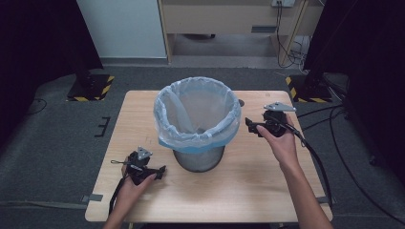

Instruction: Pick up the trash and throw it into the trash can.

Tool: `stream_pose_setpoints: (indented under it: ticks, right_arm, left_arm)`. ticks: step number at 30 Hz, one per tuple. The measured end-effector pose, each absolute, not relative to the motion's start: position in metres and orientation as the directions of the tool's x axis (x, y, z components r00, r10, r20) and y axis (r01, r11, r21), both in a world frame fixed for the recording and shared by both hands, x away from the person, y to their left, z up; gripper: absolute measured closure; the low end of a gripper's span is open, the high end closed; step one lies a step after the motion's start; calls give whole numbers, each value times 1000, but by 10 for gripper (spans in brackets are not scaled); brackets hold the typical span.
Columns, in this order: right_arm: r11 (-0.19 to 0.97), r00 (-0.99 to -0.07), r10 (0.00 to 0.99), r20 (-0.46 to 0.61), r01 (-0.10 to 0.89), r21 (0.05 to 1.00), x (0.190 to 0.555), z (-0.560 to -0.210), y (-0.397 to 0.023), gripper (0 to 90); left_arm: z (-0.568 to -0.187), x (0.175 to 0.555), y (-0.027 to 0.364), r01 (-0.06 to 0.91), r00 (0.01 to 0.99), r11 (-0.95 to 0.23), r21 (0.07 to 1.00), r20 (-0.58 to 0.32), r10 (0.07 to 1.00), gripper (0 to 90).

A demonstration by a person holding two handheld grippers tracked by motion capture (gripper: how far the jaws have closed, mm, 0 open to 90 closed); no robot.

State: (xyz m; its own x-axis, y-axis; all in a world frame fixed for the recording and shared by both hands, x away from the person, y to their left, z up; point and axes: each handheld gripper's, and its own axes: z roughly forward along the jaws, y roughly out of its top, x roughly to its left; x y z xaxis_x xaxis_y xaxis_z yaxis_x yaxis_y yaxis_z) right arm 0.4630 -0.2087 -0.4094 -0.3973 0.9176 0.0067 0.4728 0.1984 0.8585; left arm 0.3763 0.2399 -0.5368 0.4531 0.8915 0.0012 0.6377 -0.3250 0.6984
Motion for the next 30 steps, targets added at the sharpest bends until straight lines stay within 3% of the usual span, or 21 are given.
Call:
stream_pose_setpoints:
  ticks: [30]
  right_arm:
    - [235,-368,929,35,661,713,485,-523,-199,79]
  left_arm:
    - [-537,376,240,638,453,-325,698,1,891,0]
